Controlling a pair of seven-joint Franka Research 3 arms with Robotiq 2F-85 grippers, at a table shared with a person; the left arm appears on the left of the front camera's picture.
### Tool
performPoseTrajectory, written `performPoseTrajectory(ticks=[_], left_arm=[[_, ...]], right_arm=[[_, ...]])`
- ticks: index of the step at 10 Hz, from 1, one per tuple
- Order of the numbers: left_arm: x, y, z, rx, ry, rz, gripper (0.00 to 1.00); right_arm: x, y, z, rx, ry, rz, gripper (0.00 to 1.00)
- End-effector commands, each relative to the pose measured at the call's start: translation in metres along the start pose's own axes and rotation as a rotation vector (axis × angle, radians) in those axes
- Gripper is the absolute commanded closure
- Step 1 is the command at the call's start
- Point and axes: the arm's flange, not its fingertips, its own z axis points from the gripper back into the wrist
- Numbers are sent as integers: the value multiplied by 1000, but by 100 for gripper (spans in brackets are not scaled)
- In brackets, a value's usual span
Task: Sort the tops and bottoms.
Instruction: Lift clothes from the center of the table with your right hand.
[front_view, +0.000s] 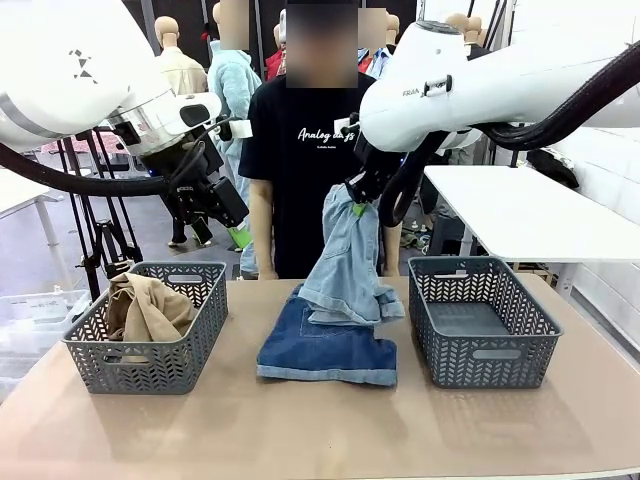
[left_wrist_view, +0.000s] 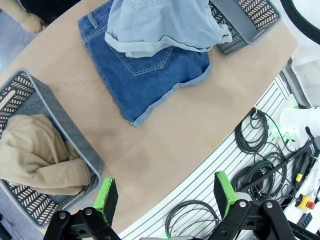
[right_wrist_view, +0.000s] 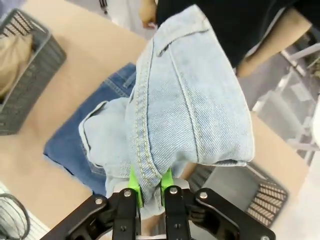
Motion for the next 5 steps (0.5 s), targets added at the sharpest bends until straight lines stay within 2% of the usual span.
performPoseTrajectory(ticks=[1,5], left_arm=[[-1,0,2,-1,4,-9,0],[-1,0,2,-1,4,-9,0]], right_arm=[[2,-1,2,-17,23,7,100],[-2,0,-4,-1,17,6,100]])
